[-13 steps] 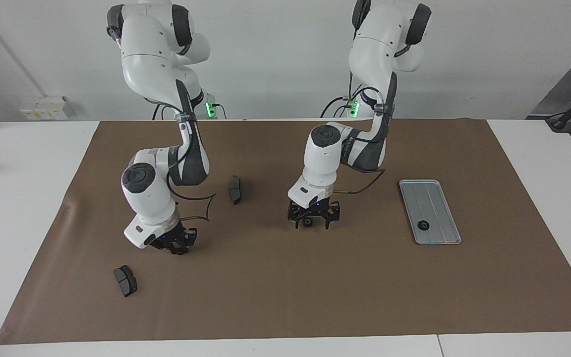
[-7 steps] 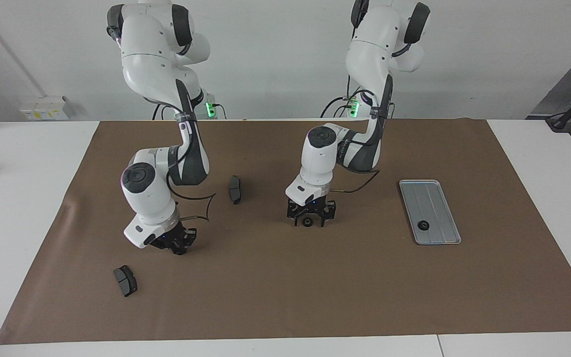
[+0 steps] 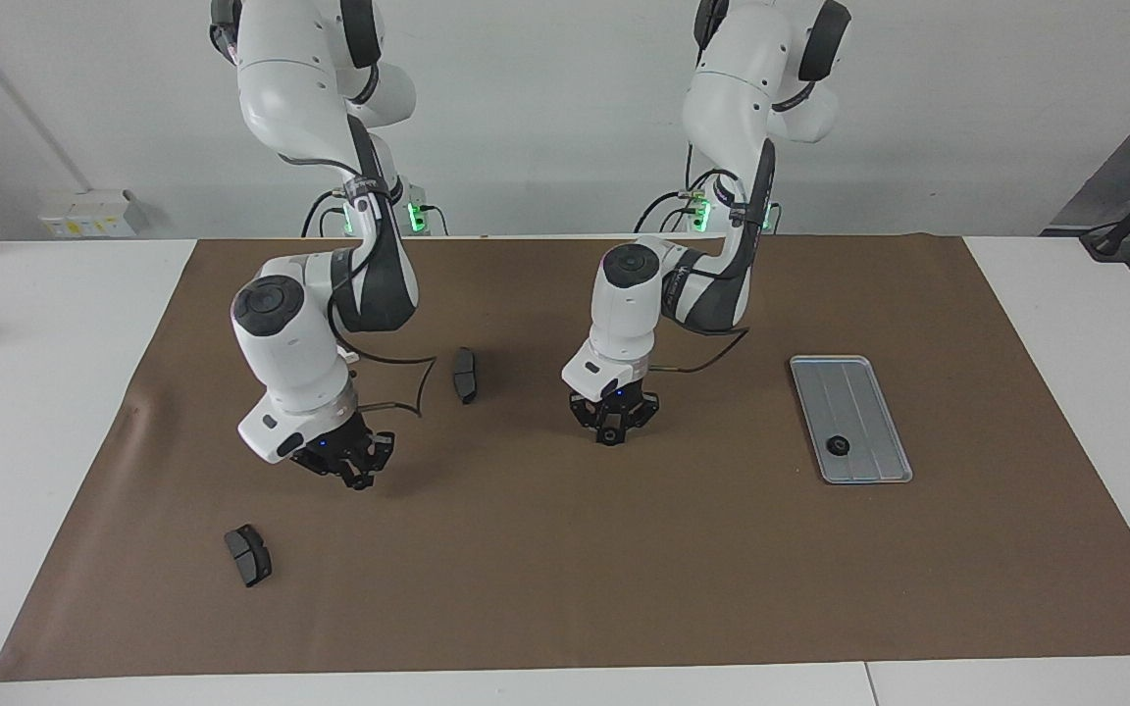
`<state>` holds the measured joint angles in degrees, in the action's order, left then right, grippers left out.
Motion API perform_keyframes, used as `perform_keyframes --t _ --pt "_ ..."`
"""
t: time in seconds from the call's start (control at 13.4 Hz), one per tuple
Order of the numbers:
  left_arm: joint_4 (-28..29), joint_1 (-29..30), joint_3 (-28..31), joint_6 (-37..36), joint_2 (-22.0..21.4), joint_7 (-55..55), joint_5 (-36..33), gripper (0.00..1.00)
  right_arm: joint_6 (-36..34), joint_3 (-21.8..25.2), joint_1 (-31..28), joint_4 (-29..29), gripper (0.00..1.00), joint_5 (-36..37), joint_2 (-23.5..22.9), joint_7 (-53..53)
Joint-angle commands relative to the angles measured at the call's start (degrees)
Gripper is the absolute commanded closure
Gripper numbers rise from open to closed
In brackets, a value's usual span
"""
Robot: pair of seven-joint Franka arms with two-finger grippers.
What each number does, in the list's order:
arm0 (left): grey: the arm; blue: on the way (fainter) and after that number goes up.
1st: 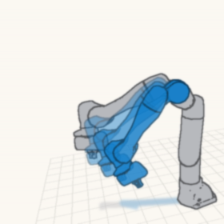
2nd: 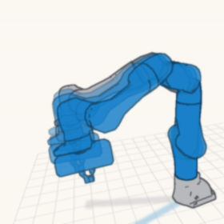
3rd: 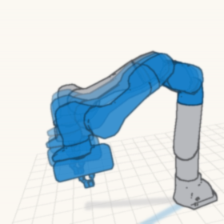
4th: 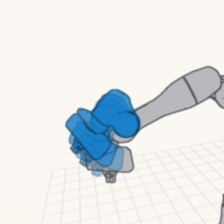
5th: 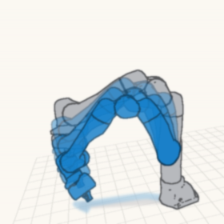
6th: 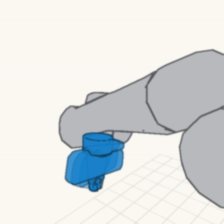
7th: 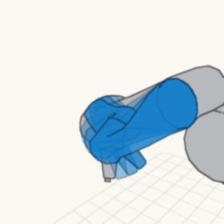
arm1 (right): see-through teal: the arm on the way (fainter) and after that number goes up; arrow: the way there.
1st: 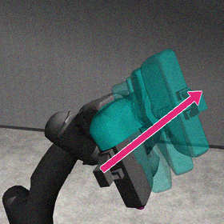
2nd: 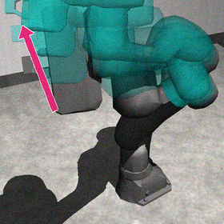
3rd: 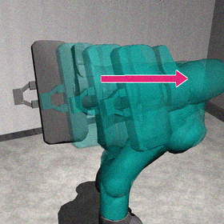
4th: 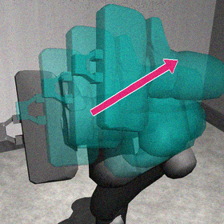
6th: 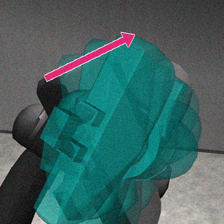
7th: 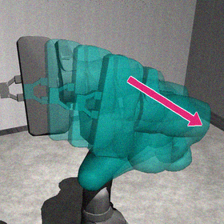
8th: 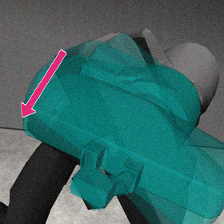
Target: Pick bearing gear from pile to tray
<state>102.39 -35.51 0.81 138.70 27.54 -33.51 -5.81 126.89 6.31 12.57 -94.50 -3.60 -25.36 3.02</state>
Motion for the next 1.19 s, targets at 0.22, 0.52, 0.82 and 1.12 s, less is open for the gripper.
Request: perform_keyframes --t 0.22,0.52,0.82,1.12 --pt "4.8 7.4 0.9 -9.0 -11.7 1.9 -0.2 1.00 -4.4 -3.7 2.5 2.8 1.00 -0.9 2.8 13.1" --pt "14.1 15.7 0.9 -9.6 -20.7 11.2 -0.2 1.00 3.6 -7.5 7.3 2.8 1.00 -1.0 2.2 27.3" --pt "18.6 22.7 0.9 -8.8 -22.7 18.8 -0.2 1.00 10.0 -7.6 16.8 4.7 1.00 -0.4 -3.5 43.5" --pt "24.8 29.6 0.9 -1.8 -24.0 27.0 -0.1 0.99 14.5 -7.5 21.4 4.6 0.89 0.2 -7.8 46.6"
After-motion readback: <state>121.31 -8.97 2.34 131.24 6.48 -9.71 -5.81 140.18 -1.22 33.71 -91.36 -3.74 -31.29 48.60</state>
